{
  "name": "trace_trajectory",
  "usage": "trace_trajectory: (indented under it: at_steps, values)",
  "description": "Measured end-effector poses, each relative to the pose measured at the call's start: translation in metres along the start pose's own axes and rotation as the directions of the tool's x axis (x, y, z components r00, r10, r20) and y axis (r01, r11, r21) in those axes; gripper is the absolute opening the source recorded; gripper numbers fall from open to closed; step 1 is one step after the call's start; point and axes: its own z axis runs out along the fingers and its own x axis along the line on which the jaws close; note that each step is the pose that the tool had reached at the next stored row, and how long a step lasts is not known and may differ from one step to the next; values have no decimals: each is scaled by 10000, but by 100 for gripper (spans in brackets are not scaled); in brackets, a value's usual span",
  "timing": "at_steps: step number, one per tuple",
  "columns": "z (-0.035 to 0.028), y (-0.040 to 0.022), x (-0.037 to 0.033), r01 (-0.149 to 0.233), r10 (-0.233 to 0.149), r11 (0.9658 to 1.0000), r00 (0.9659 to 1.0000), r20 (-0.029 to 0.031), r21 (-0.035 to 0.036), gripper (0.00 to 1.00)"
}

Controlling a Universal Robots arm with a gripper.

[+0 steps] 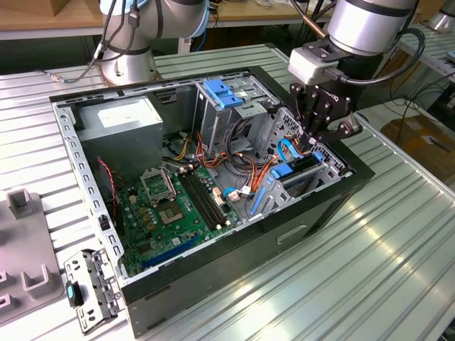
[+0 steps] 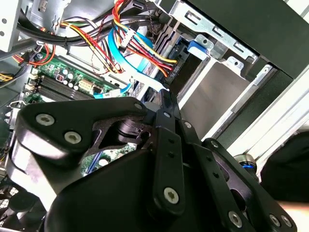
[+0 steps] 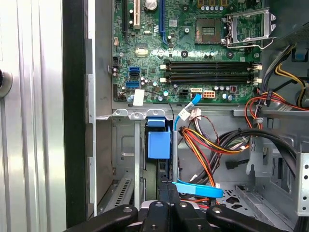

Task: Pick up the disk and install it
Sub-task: 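Insert the second disk wire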

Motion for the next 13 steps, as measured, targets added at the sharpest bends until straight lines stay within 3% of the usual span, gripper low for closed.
trace_trajectory:
  at_steps: [13]
  values:
    - [0,0,0,0,0,10000,10000,0,2,11]
